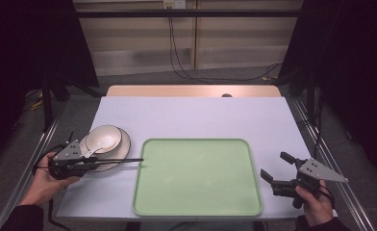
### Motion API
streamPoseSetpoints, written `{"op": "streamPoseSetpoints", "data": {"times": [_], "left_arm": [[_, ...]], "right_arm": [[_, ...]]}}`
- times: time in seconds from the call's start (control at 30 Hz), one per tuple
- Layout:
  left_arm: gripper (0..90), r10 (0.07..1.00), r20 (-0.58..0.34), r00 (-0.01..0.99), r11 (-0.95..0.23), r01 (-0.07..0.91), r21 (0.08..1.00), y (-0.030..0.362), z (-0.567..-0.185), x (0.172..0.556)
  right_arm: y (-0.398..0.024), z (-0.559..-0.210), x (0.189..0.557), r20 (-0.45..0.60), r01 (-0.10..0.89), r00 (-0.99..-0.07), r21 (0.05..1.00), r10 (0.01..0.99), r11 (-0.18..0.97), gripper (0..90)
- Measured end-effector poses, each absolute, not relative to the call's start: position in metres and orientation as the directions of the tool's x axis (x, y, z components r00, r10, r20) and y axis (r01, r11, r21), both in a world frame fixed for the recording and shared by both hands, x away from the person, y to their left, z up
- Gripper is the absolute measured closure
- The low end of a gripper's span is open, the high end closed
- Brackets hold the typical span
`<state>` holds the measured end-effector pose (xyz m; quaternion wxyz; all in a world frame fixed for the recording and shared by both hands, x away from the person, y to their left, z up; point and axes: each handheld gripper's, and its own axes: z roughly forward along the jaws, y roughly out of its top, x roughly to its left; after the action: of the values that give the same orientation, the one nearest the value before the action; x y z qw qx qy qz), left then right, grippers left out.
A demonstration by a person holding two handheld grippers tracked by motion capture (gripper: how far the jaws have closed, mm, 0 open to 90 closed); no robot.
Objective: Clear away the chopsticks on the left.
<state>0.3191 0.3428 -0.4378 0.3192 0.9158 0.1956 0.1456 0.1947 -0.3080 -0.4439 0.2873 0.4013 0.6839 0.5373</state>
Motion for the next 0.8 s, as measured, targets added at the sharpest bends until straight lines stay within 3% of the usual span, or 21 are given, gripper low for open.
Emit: {"op": "streamPoseSetpoints", "data": {"times": [0.43, 0.8], "left_arm": [[78.4, 0.392, 0.143, 0.909, -0.751, 0.227, 0.620, 0.3322, -0.4402, 0.3214], [85.4, 0.405, 0.118, 0.907, -0.733, 0.245, 0.635, 0.3367, -0.4413, 0.3207]], "right_arm": [[-0.3096, -0.4446, 0.1954, 0.038, 0.249, -0.496, 0.963, 0.867, 0.101, 4.0], [-0.3099, -0.4451, 0.1953, 0.050, 0.258, -0.495, 0.962, 0.867, 0.092, 4.0]]}}
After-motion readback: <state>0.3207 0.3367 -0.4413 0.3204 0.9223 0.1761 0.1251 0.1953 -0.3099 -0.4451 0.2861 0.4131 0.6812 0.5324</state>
